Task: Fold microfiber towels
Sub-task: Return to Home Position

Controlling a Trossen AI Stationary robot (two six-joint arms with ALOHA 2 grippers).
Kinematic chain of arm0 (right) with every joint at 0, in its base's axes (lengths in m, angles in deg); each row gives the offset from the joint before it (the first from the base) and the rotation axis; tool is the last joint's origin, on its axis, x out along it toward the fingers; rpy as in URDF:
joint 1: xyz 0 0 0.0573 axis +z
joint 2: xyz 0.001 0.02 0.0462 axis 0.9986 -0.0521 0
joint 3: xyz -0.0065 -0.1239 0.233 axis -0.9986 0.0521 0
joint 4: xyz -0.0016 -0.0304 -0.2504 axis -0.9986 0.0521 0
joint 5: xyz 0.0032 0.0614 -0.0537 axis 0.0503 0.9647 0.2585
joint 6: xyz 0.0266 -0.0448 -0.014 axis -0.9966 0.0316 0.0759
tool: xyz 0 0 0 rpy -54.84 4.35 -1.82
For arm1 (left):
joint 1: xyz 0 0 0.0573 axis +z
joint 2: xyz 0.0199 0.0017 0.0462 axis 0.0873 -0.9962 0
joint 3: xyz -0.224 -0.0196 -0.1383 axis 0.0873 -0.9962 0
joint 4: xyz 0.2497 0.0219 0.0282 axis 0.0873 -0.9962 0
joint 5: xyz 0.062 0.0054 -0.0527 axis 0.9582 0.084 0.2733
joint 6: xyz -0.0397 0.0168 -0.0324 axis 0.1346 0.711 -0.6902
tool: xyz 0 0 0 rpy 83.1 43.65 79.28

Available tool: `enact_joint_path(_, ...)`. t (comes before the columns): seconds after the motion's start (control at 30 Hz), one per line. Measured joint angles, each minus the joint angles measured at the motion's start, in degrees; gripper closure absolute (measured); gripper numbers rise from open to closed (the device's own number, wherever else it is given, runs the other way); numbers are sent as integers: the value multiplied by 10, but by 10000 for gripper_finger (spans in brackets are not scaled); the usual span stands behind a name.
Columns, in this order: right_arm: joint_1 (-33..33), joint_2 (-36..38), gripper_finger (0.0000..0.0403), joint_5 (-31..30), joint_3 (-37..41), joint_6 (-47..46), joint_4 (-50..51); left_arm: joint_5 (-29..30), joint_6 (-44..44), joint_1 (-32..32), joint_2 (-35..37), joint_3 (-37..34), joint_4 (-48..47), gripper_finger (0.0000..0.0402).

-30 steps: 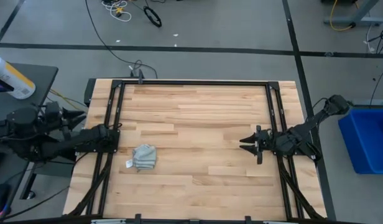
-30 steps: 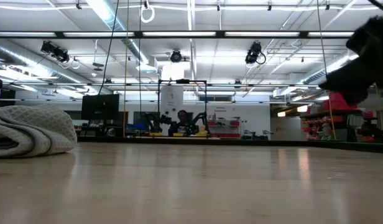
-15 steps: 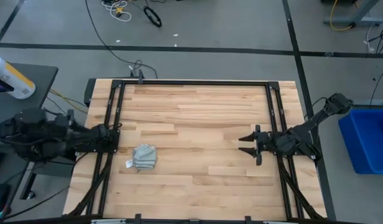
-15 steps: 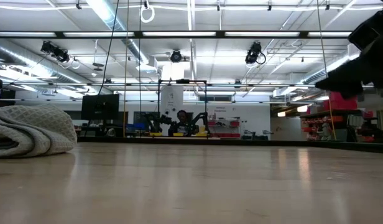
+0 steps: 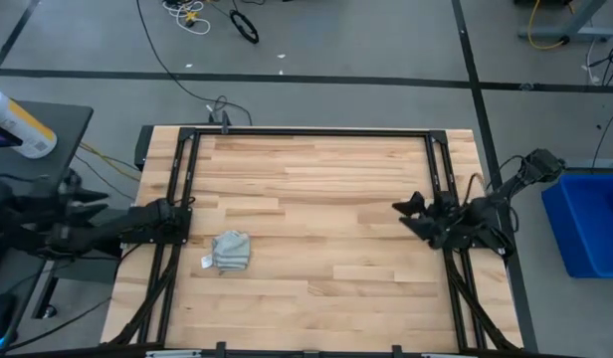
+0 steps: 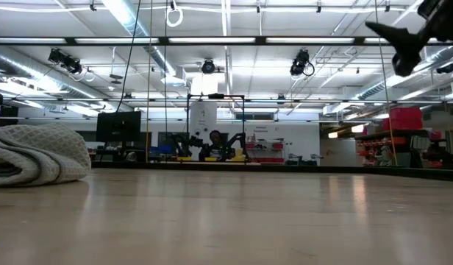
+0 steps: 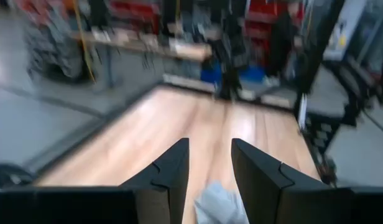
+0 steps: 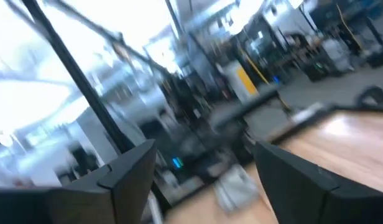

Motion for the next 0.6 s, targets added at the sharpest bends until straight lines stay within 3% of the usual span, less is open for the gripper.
enact_joint_path(0.17, 0, 0, 107, 0, 0, 0, -137, -60, 0, 14, 0, -114, 58, 273)
enact_joint_path(0.23, 0, 0, 103, 0, 0, 0, -184, -93, 10, 23, 0, -162, 163, 273)
enact_joint_path(0.4, 0, 0, 94, 0, 0, 0, -273, -114, -32, 25, 0, -311, 352, 273)
enact_joint_path(0.47, 0, 0, 89, 0, 0, 0, -290, -171, -65, 25, 1, -388, 422, 273)
enact_joint_path(0.53, 0, 0, 85, 0, 0, 0, -298, -241, -112, 25, 1, -466, 552, 273)
enact_joint_path(0.6, 0, 0, 80, 0, 0, 0, -299, -275, -163, 25, 1, -536, 682, 273)
